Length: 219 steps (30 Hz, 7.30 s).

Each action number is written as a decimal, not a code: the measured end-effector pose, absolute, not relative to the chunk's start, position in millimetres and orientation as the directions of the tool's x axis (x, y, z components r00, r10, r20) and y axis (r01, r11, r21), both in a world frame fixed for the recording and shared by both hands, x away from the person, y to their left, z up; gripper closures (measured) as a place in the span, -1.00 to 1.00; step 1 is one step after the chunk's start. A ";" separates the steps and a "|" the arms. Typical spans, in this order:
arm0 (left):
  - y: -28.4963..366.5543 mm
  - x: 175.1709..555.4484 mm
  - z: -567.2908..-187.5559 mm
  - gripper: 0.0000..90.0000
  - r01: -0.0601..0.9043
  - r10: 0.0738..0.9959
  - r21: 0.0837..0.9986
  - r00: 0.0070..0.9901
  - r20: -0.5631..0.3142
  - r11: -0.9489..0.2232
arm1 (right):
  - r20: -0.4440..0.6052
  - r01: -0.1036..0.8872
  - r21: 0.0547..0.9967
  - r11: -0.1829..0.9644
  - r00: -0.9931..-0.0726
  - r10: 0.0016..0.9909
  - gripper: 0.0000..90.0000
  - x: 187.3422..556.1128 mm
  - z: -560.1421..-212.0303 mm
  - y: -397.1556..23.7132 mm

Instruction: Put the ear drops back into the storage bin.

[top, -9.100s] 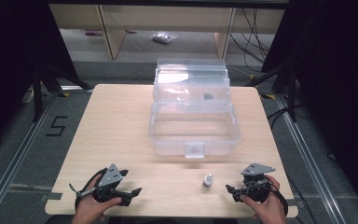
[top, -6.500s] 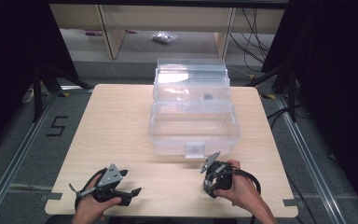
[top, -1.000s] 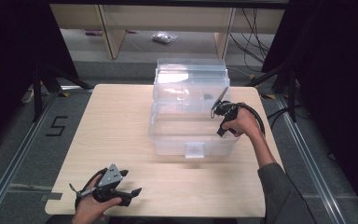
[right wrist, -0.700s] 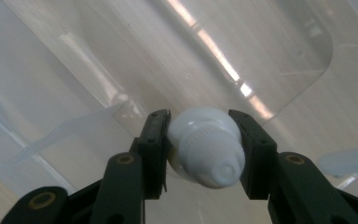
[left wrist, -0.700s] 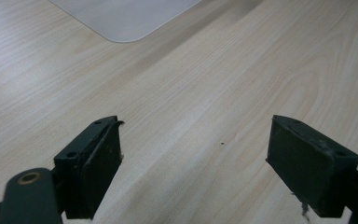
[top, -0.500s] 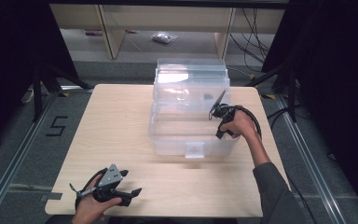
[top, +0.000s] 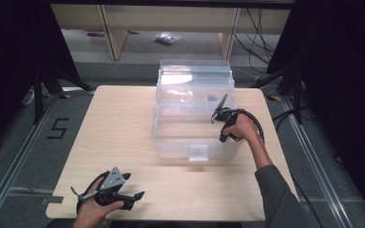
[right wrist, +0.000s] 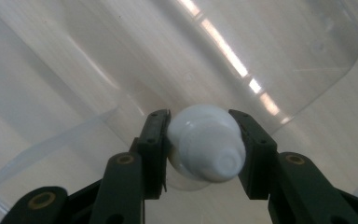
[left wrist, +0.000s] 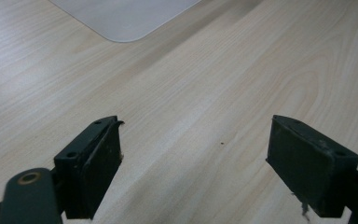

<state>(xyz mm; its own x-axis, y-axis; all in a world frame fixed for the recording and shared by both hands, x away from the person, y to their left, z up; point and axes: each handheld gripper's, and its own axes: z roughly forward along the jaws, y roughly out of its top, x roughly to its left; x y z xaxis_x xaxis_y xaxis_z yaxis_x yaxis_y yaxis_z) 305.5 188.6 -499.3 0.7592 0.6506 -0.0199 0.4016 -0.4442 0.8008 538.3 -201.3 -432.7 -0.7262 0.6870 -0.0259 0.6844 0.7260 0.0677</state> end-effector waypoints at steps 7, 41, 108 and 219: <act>187.7 304.5 -499.4 -0.62 0.408 0.653 0.803 0.756 -0.031 -0.434 | -0.027 0.678 0.058 0.733 -0.733 0.680 0.33 537.9 -432.6 -200.6; 187.6 304.5 -499.3 -0.62 0.407 0.655 0.804 0.755 -0.029 -0.434 | -0.077 0.640 0.265 0.721 -0.731 0.678 -0.20 511.2 -382.1 -199.5; 187.4 304.5 -499.4 -0.62 0.409 0.653 0.803 0.756 -0.032 -0.433 | -0.024 0.510 0.531 0.677 -0.789 0.614 -0.46 425.7 -371.6 -188.9; 188.1 304.3 -498.7 -0.62 0.403 0.655 0.801 0.755 -0.017 -0.443 | 0.030 0.442 0.702 0.559 -0.802 0.597 -0.57 332.1 -437.7 -213.5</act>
<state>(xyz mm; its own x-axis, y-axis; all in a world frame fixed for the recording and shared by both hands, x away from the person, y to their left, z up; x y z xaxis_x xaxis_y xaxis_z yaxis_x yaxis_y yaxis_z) 304.3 188.1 -498.7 0.7551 0.6554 -0.0171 0.4029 -0.4433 0.8007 332.1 -213.5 -437.7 -0.8020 0.5966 0.0298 0.4416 0.5585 0.7022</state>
